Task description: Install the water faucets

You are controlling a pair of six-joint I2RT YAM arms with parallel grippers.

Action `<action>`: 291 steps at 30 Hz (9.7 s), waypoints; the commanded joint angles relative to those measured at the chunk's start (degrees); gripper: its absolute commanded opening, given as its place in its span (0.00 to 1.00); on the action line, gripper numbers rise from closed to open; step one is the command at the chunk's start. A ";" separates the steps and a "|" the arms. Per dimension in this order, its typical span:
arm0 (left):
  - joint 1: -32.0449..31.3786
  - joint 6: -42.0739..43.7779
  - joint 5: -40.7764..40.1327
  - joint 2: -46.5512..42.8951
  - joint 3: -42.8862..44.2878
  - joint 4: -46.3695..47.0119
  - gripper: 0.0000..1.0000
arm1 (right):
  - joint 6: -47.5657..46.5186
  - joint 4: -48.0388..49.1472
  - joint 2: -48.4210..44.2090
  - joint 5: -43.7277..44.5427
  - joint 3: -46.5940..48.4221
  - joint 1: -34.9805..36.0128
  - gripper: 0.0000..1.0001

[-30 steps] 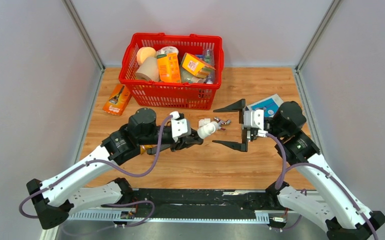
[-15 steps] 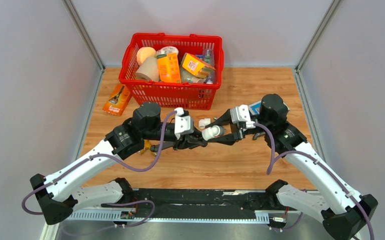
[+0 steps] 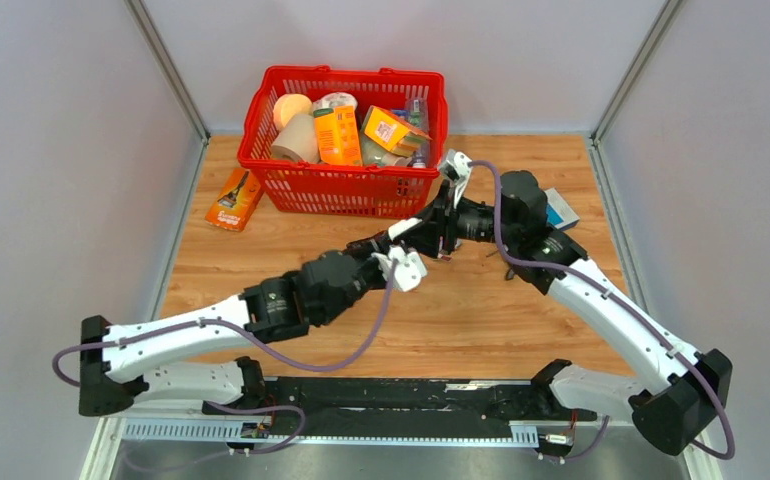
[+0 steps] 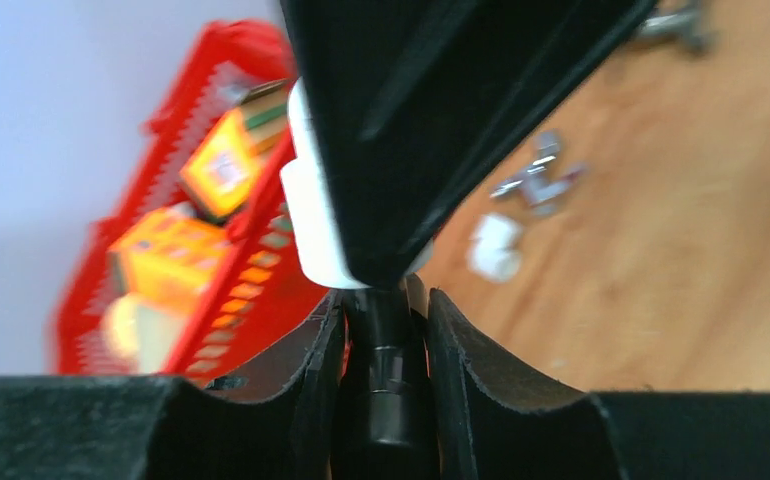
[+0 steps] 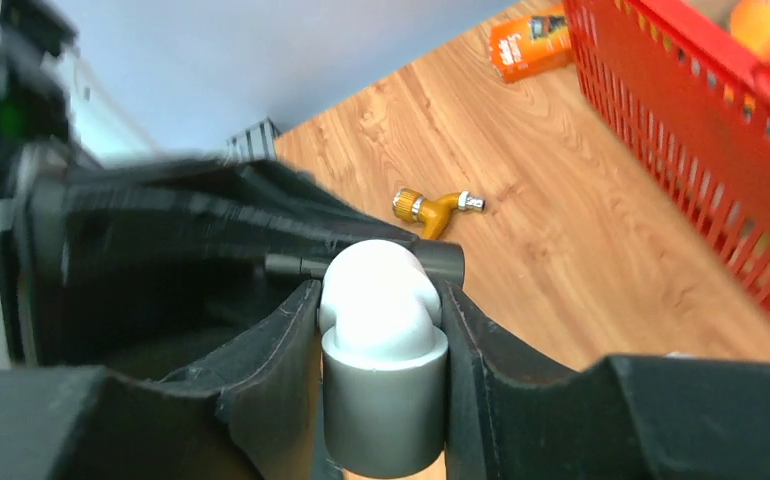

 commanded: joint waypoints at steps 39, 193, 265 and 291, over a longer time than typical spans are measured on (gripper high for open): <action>13.86 -13.73 53.73 -5.60 2.20 -0.30 0.00 | -42.53 -5.93 -16.42 -21.19 -5.23 -0.73 1.00; 26.35 -24.89 63.75 -5.50 -14.14 19.38 0.69 | -27.33 -6.38 -2.62 -25.15 3.56 1.38 0.00; 22.57 -6.97 72.63 2.67 9.23 -15.85 0.00 | -52.02 -16.22 -5.87 -28.84 4.09 3.58 0.99; 6.41 -14.01 -9.83 -4.18 -1.31 12.06 0.00 | -6.20 -1.37 4.49 23.66 3.20 7.18 0.00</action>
